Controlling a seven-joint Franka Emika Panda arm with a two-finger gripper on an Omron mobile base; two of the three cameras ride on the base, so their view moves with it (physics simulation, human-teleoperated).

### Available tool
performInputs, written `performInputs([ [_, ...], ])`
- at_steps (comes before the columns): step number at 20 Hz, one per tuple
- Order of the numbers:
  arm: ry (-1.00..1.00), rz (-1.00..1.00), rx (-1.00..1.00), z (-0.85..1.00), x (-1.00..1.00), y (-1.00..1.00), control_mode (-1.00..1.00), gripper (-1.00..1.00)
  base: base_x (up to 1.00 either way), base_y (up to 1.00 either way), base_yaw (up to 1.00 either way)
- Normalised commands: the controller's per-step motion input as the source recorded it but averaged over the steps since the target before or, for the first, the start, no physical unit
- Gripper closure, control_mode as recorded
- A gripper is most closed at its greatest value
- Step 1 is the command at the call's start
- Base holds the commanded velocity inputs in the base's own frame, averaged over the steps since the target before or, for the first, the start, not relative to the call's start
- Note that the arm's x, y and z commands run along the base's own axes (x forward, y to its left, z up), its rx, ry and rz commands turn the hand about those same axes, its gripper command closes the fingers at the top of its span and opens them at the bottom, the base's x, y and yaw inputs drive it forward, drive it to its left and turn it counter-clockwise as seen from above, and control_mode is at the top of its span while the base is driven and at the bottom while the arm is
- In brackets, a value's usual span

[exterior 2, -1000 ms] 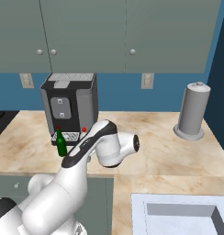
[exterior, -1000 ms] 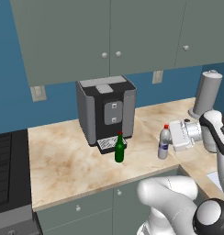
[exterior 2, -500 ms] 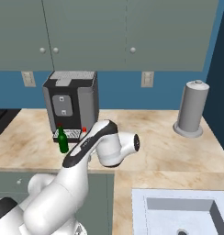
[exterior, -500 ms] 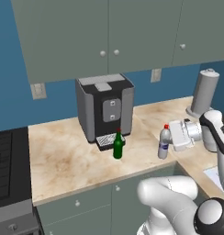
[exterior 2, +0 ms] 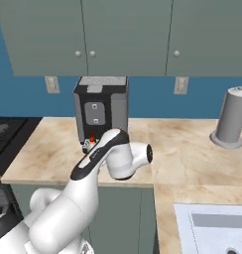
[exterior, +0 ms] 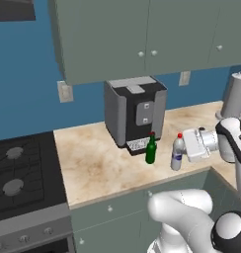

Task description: Place the drinks on the dining counter in a tight cluster.

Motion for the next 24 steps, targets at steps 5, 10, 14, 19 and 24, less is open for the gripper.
performInputs([
  [5, 0.0, 0.0, 0.0, 0.0, 0.0, 0.0, 1.0, 1.0, -0.24, 0.73, 0.0],
  [10, 0.0, 0.0, 0.0, 0.0, 0.0, 0.0, 1.0, 1.0, -0.22, 0.69, 0.08],
  [14, 0.0, 0.0, 0.0, 0.0, 0.0, 0.0, 1.0, 1.0, -0.1, 0.7, 0.28],
  [19, 0.0, 0.0, 0.0, 0.0, 0.0, 0.0, 1.0, 1.0, -0.02, 0.61, 0.52],
  [24, 0.0, 0.0, 0.0, 0.0, 0.0, 0.0, 1.0, 1.0, 0.0, 0.49, 0.65],
])
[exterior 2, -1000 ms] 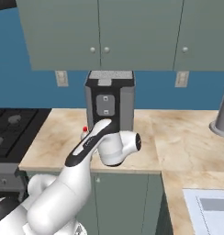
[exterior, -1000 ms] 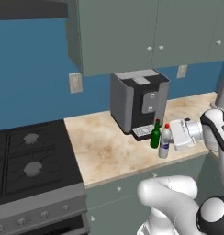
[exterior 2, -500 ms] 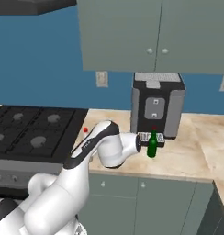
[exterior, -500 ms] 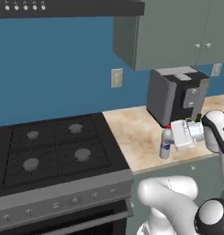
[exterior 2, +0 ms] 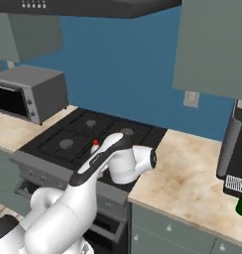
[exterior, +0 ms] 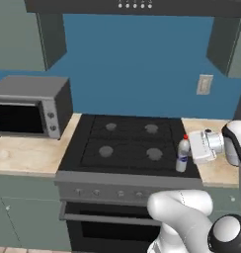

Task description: Place the drinks on the dining counter in a tight cluster.

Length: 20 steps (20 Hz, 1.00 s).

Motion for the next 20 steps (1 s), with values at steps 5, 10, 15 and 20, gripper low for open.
performInputs([
  [5, 0.0, 0.0, 0.0, 0.0, 0.0, 0.0, 1.0, 1.0, 0.04, 0.44, 0.62],
  [10, 0.0, 0.0, 0.0, 0.0, 0.0, 0.0, 1.0, 1.0, 0.16, 0.38, 0.58],
  [15, 0.0, 0.0, 0.0, 0.0, 0.0, 0.0, 1.0, 1.0, 0.23, 0.34, 0.56],
  [20, 0.0, 0.0, 0.0, 0.0, 0.0, 0.0, 1.0, 1.0, 0.24, 0.34, 0.57],
])
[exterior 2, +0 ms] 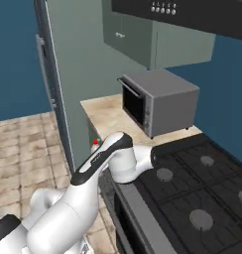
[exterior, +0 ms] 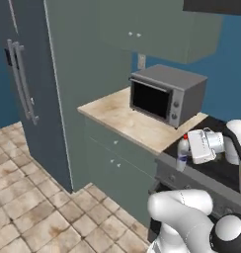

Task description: Place the drinks on the dining counter in a tight cluster.

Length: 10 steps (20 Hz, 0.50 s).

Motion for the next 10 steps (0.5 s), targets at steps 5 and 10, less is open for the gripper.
performInputs([
  [5, 0.0, 0.0, 0.0, 0.0, 0.0, 0.0, 1.0, 1.0, 0.24, 0.33, 0.58],
  [10, 0.0, 0.0, 0.0, 0.0, 0.0, 0.0, 1.0, 1.0, 0.3, 0.4, 0.5],
])
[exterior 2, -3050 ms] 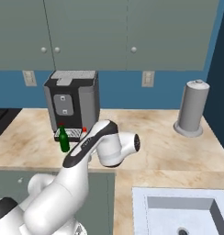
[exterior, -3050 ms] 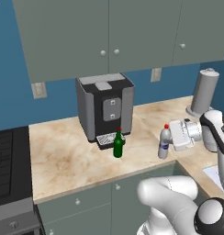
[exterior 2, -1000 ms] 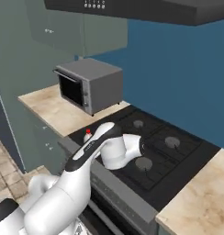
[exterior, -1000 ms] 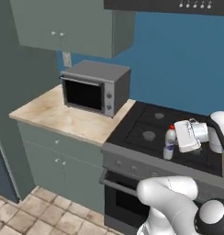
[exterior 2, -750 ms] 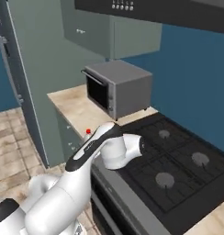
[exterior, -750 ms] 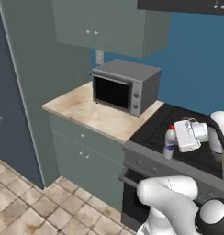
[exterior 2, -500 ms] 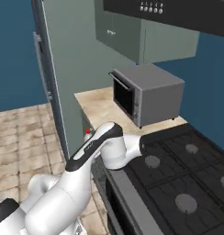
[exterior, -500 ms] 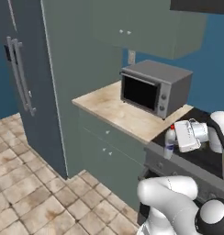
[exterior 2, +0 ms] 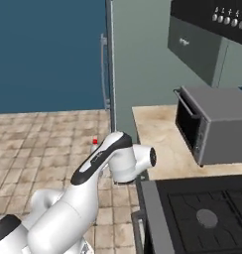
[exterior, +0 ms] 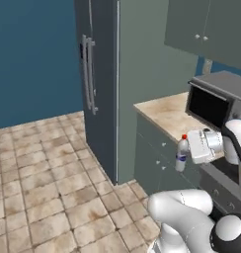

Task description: Place the drinks on the dining counter in a tight cluster.

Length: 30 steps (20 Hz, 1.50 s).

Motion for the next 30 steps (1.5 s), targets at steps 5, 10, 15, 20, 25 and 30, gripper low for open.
performInputs([
  [5, 0.0, 0.0, 0.0, 0.0, 0.0, 0.0, 1.0, 1.0, 0.24, 0.43, 0.52],
  [10, 0.0, 0.0, 0.0, 0.0, 0.0, 0.0, 1.0, 1.0, 0.28, 0.47, 0.45],
  [15, 0.0, 0.0, 0.0, 0.0, 0.0, 0.0, 1.0, 1.0, 0.33, 0.48, 0.4],
  [20, 0.0, 0.0, 0.0, 0.0, 0.0, 0.0, 1.0, 1.0, 0.44, 0.45, 0.32],
  [25, 0.0, 0.0, 0.0, 0.0, 0.0, 0.0, 1.0, 1.0, 0.57, 0.35, 0.28],
  [30, 0.0, 0.0, 0.0, 0.0, 0.0, 0.0, 1.0, 1.0, 0.72, 0.1, 0.22],
])
